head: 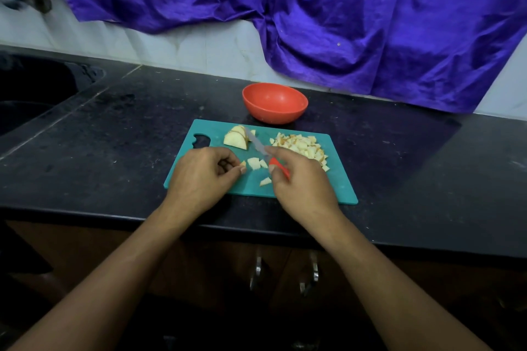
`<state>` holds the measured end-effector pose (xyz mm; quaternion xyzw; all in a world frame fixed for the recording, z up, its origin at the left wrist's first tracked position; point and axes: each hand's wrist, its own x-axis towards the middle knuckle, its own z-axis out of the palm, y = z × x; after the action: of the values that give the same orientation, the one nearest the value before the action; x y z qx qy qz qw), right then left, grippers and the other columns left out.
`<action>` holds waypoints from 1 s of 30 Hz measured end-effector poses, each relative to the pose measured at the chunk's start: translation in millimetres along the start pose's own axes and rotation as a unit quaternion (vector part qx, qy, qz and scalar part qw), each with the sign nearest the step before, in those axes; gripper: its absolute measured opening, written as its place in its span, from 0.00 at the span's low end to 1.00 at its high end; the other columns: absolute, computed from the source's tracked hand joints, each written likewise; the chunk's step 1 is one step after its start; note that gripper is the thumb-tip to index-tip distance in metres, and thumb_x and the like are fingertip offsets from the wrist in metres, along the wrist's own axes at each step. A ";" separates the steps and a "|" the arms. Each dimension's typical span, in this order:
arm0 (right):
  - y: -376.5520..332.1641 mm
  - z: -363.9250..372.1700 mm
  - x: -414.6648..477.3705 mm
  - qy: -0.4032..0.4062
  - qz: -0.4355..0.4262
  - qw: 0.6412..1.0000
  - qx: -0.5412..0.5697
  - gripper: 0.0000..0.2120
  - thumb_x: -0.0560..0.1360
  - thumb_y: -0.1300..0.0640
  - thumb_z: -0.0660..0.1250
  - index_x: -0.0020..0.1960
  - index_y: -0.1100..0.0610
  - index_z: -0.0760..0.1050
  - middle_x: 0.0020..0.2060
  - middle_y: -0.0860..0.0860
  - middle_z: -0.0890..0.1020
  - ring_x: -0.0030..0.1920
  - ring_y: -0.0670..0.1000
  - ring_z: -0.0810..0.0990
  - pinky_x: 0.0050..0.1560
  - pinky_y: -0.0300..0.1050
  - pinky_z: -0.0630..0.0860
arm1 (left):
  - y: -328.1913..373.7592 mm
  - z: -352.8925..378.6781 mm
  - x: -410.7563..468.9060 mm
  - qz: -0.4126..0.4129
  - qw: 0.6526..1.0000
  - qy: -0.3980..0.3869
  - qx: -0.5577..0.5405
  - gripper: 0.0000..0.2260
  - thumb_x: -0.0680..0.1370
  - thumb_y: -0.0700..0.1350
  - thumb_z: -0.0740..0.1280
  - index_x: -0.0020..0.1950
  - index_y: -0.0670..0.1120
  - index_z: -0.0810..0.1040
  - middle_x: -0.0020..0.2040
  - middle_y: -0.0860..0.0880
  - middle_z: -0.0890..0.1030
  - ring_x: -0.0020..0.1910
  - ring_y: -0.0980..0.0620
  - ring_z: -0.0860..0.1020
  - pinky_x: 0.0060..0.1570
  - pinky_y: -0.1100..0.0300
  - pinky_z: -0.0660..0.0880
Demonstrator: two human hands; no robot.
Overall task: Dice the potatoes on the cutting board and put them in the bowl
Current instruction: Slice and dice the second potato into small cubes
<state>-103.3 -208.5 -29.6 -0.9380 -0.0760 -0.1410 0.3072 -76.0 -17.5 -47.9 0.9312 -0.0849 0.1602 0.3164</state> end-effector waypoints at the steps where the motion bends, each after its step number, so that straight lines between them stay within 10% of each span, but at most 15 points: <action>1: 6.3 -1.9 1.7 0.009 0.008 0.999 0.040 0.20 0.82 0.52 0.64 0.73 0.42 0.74 0.64 0.43 0.81 0.54 0.43 0.81 0.54 0.44 0.80 | -0.4 0.1 0.4 0.001 1.000 -0.002 0.001 0.05 0.77 0.55 0.74 0.47 0.55 0.84 0.36 0.59 0.81 0.36 0.62 0.78 0.35 0.66 0.70; 6: 32.0 -4.0 -3.5 0.034 0.033 0.977 0.208 0.17 0.83 0.57 0.66 0.70 0.45 0.78 0.37 0.33 0.74 0.37 0.36 0.75 0.44 0.34 0.72 | -1.6 2.1 4.9 0.018 1.000 -0.012 -0.007 0.06 0.78 0.55 0.71 0.50 0.56 0.86 0.36 0.61 0.80 0.36 0.59 0.77 0.33 0.61 0.67; 16: 33.7 -0.4 -10.9 0.073 0.026 0.944 0.322 0.17 0.82 0.61 0.67 0.70 0.51 0.78 0.44 0.39 0.79 0.44 0.36 0.79 0.48 0.32 0.75 | 7.0 9.5 27.8 0.057 0.995 -0.055 0.065 0.15 0.79 0.56 0.70 0.65 0.57 0.82 0.52 0.57 0.78 0.49 0.55 0.77 0.44 0.55 0.72; 24: 34.7 1.8 -9.8 0.074 0.025 0.942 0.327 0.17 0.82 0.61 0.67 0.70 0.51 0.79 0.51 0.45 0.82 0.47 0.37 0.79 0.55 0.38 0.77 | 18.3 7.9 27.7 0.059 0.994 -0.068 0.056 0.07 0.78 0.55 0.73 0.53 0.56 0.85 0.44 0.62 0.80 0.44 0.60 0.78 0.45 0.56 0.77; 30: 36.5 2.2 -9.6 0.070 0.027 0.943 0.324 0.17 0.82 0.60 0.67 0.70 0.51 0.78 0.50 0.44 0.81 0.48 0.38 0.78 0.53 0.37 0.76 | 11.0 1.7 25.0 0.111 0.985 -0.126 0.047 0.27 0.73 0.70 0.68 0.69 0.60 0.77 0.52 0.61 0.79 0.46 0.61 0.75 0.42 0.59 0.71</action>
<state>-103.5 -236.9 -54.5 -0.7775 -0.0704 -0.1657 0.6026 -55.1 -28.6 -34.2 0.9426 -0.2191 0.0798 0.2389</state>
